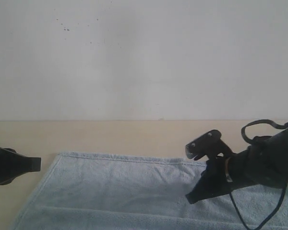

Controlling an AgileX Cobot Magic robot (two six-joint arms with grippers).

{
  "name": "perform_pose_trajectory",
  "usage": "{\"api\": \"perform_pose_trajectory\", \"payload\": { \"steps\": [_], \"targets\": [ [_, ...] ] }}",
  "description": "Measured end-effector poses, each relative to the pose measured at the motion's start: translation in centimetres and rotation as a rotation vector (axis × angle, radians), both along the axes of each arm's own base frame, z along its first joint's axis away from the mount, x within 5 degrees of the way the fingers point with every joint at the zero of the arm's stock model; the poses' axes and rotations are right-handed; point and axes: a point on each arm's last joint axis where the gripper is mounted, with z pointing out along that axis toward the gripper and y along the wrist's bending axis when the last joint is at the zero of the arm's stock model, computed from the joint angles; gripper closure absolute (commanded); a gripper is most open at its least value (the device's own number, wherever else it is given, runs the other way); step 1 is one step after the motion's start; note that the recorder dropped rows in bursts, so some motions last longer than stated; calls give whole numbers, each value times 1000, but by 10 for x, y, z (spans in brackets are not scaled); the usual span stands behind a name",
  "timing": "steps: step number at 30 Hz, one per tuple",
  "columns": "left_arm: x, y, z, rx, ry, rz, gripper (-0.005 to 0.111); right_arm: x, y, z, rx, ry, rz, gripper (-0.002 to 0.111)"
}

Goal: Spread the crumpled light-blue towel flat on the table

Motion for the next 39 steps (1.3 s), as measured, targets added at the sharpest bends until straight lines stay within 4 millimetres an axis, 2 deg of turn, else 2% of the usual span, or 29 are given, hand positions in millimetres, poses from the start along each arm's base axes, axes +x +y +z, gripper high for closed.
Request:
{"api": "perform_pose_trajectory", "payload": {
  "steps": [3,6,14,20,24,39],
  "targets": [
    [0,0,0,0,0,0,103,-4,13,1,-4,-3,34,108],
    [0,0,0,0,0,0,103,4,8,6,-43,-7,-1,108],
    [0,0,0,0,0,0,103,26,-43,13,-134,18,-188,108],
    [0,0,0,0,0,0,103,30,-76,12,-165,45,-289,108],
    [0,0,0,2,-4,4,103,30,-89,11,-188,61,-327,108],
    [1,1,1,6,-13,12,103,29,-88,-3,-167,105,-352,108]
  ]
}}
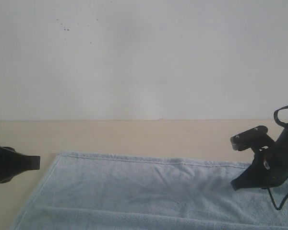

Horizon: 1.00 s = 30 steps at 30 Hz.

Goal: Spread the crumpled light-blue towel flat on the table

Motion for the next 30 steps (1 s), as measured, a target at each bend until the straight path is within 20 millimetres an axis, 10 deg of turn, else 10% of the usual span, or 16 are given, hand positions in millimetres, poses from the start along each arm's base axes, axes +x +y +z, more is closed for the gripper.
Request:
{"api": "perform_pose_trajectory", "payload": {
  "steps": [15,23,30],
  "targets": [
    [0,0,0,1,-2,2,103,-27,118,-1,71,-40,355,108],
    [0,0,0,1,-2,2,103,-18,96,30,79,-113,290,108],
    [0,0,0,1,-2,2,103,0,21,67,80,-217,89,108]
  ]
}}
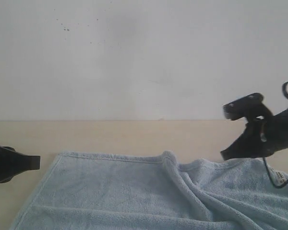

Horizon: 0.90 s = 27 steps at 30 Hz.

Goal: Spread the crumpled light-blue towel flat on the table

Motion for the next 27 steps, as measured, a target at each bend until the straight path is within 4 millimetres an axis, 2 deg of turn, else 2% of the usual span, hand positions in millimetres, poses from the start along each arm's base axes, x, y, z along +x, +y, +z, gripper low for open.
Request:
{"api": "perform_pose_trajectory", "payload": {
  "steps": [2,5,8,9,15,17,19,22,27],
  "targets": [
    [0,0,0,0,0,0,103,3,-24,0,5,2,-70,103],
    [0,0,0,0,0,0,103,5,-53,-6,13,21,-161,89],
    [0,0,0,0,0,0,103,6,-60,-15,6,47,-178,77],
    [0,0,0,0,0,0,103,7,-61,-20,7,57,-174,77],
    [0,0,0,0,0,0,103,9,-60,-55,0,140,-166,77],
    [0,0,0,0,0,0,103,9,-60,-59,0,152,-168,78],
    [0,0,0,0,0,0,103,9,-60,-60,11,155,-178,85],
    [0,0,0,2,-5,4,103,8,-54,-60,23,160,-180,106],
    [1,1,1,6,-12,11,103,3,-27,-64,61,168,-140,108]
  ]
}}
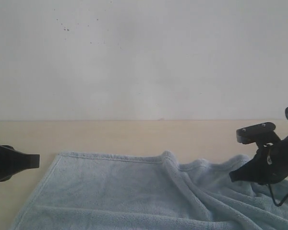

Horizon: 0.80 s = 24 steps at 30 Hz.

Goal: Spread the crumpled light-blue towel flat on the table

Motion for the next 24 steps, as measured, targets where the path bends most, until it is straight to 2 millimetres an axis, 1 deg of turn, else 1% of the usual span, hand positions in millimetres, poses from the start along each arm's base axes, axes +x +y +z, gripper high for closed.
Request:
{"api": "perform_pose_trajectory", "payload": {
  "steps": [3,6,8,11,14,15,18,20,22,24],
  "targets": [
    [0,0,0,2,-4,4,103,-6,19,0,-6,4,65,108],
    [1,0,-1,3,-2,5,103,-10,32,3,-32,4,130,108],
    [2,0,-3,4,9,6,103,-11,37,6,-41,1,150,108],
    [3,0,-7,4,23,9,103,-15,39,16,-46,-2,144,108],
    [3,0,-7,3,22,11,103,-16,38,34,-24,-40,117,108],
    [3,0,-7,1,22,13,103,-18,38,43,-12,-60,104,108],
    [3,0,-7,-2,23,16,103,-28,36,62,25,-98,79,108],
    [3,0,-7,-3,23,16,103,-41,34,65,40,-102,76,108],
    [3,0,-7,-4,24,18,103,-56,32,59,51,-91,84,108],
    [3,0,-7,-4,24,17,103,-64,31,53,61,-88,97,108]
  ]
}}
